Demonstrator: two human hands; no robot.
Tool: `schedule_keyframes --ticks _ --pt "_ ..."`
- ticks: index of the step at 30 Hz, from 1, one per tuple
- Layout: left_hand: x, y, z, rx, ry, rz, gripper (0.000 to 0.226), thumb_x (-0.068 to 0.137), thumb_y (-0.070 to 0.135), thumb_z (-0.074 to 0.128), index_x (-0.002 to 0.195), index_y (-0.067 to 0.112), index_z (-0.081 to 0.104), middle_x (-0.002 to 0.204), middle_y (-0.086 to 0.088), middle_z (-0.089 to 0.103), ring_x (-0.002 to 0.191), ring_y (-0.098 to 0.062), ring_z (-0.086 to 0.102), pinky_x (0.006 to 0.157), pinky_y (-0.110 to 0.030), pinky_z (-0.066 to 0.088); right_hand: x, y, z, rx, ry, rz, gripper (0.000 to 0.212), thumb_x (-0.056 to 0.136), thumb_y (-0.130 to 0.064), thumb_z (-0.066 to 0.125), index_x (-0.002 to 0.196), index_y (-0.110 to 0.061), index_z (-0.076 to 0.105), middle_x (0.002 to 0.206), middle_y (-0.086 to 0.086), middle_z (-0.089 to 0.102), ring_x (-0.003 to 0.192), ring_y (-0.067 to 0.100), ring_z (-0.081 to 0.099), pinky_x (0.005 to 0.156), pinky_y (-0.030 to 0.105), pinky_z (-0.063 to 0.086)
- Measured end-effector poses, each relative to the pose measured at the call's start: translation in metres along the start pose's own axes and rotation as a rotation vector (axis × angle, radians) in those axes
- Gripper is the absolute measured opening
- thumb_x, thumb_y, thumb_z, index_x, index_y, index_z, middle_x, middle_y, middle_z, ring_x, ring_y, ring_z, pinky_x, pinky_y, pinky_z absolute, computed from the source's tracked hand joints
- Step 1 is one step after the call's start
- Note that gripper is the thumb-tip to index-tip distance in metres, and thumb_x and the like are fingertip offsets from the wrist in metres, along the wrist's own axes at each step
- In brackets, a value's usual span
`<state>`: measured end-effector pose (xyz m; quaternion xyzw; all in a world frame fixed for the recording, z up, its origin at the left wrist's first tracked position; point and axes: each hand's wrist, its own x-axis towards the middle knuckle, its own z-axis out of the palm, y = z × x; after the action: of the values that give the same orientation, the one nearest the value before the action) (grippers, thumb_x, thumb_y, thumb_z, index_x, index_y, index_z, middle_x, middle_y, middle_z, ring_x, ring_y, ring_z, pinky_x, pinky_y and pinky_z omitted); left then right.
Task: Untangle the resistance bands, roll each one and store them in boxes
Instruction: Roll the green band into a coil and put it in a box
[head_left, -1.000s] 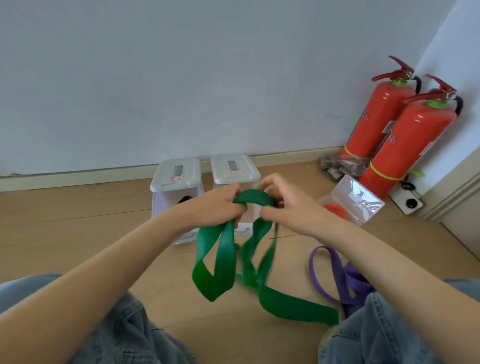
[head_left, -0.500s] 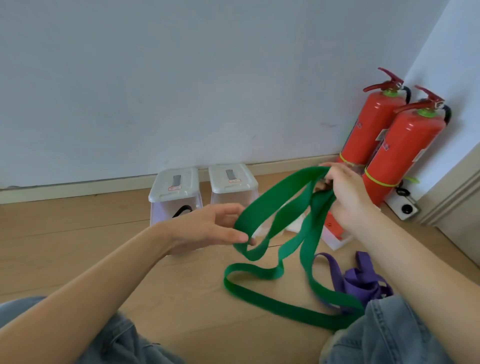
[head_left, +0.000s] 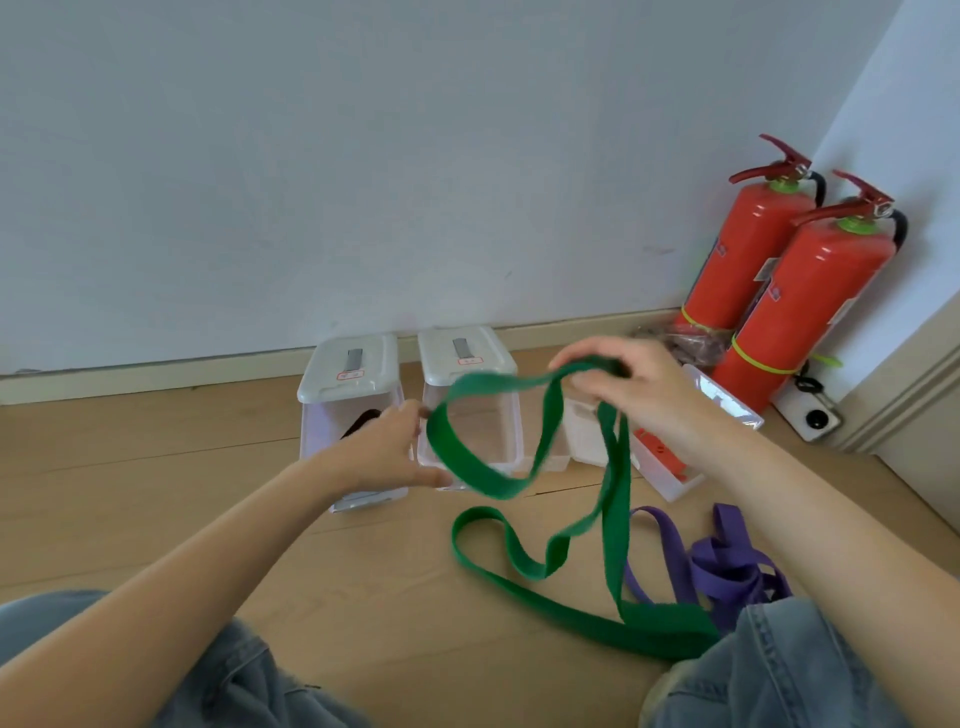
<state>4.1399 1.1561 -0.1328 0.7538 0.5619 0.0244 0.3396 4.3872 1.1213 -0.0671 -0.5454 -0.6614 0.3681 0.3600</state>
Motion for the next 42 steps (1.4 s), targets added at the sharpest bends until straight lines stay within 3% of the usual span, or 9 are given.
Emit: schedule_keyframes --ticks 4,8,12,18,22,25,29,37,42 --pt "-0.009 0.036 0.011 -0.258 -0.037 0.341 0.09 0.068 0.044 0.078 0.141 0.032 0.027 0.138 0.021 0.04 0.125 0.007 0.036 0.104 -0.017 0.029 -0.009 -0.012 0.02 -0.034 -0.28 -0.102 0.027 0.083 -0.007 0.06 0.088 -0.032 0.069 0.091 -0.008 0.07 0.088 0.02 0.064 0.08 0.03 0.05" --pt "-0.009 0.054 0.016 -0.578 0.013 0.381 0.037 0.077 0.009 0.069 0.107 0.023 0.052 0.087 0.004 0.057 0.078 -0.01 0.056 0.076 -0.024 0.046 -0.006 -0.011 0.015 0.206 -0.129 -0.121 0.025 0.079 -0.007 0.06 0.088 -0.029 0.067 0.088 0.0 0.069 0.085 0.013 0.062 0.08 0.023 0.049" --pt "-0.004 0.039 0.014 -0.122 0.046 0.307 0.036 0.076 0.011 0.063 0.106 0.019 0.044 0.088 -0.012 0.058 0.072 -0.018 0.051 0.066 -0.028 0.045 -0.003 -0.003 0.004 0.339 0.031 -0.119 0.031 0.085 0.005 0.055 0.084 -0.022 0.069 0.076 -0.005 0.065 0.066 0.0 0.055 0.065 0.015 0.042" --pt "-0.003 0.019 -0.014 -0.166 0.003 0.19 0.014 0.082 0.012 0.061 0.089 0.023 0.055 0.075 0.007 0.055 0.064 -0.008 0.052 0.064 -0.02 0.042 0.002 0.016 -0.015 0.376 0.233 0.021 0.031 0.087 0.002 0.053 0.084 -0.026 0.067 0.084 0.005 0.063 0.072 0.013 0.054 0.07 0.024 0.041" --pt "-0.022 0.023 -0.059 -0.595 0.063 0.197 0.01 0.081 0.011 0.065 0.086 0.02 0.066 0.06 0.005 0.052 0.048 -0.008 0.048 0.045 -0.016 0.041 0.0 0.02 -0.016 -0.293 -0.245 0.079 0.033 0.082 0.002 0.059 0.087 -0.03 0.056 0.1 0.007 0.063 0.083 0.025 0.06 0.074 0.03 0.048" --pt "-0.029 0.044 -0.06 -0.557 -0.03 0.252 0.018 0.07 0.017 0.063 0.087 0.01 0.063 0.055 0.003 0.042 0.042 -0.008 0.034 0.04 -0.016 0.029 -0.006 0.027 0.006 -0.509 -0.6 0.186 0.023 0.082 -0.014 0.066 0.092 -0.028 0.05 0.114 0.003 0.057 0.106 0.023 0.056 0.091 0.032 0.045" --pt "-0.023 0.069 -0.034 -0.422 -0.04 0.251 0.009 0.08 0.006 0.059 0.089 0.008 0.061 0.057 0.003 0.044 0.039 -0.003 0.036 0.04 -0.013 0.031 -0.004 0.017 0.014 -0.199 -0.319 0.144 0.042 0.064 -0.041 0.079 0.089 -0.029 0.048 0.11 -0.009 0.058 0.109 0.009 0.053 0.091 0.029 0.042" --pt "-0.014 0.061 -0.028 -0.491 -0.044 0.229 0.024 0.085 0.015 0.063 0.104 0.024 0.051 0.064 0.01 0.065 0.053 -0.003 0.054 0.051 -0.009 0.042 -0.001 0.006 0.015 0.041 -0.093 -0.05 0.043 0.082 -0.008 0.057 0.102 -0.043 0.041 0.088 0.0 0.055 0.069 0.012 0.05 0.069 0.034 0.045" --pt "-0.013 0.058 -0.025 -0.573 -0.081 0.157 0.012 0.088 0.019 0.059 0.097 0.017 0.052 0.055 0.014 0.051 0.051 -0.003 0.049 0.053 -0.019 0.047 -0.004 -0.001 0.006 -0.184 -0.304 -0.103 0.057 0.087 -0.015 0.046 0.111 -0.066 0.035 0.105 0.0 0.058 0.082 0.02 0.057 0.078 0.037 0.05"
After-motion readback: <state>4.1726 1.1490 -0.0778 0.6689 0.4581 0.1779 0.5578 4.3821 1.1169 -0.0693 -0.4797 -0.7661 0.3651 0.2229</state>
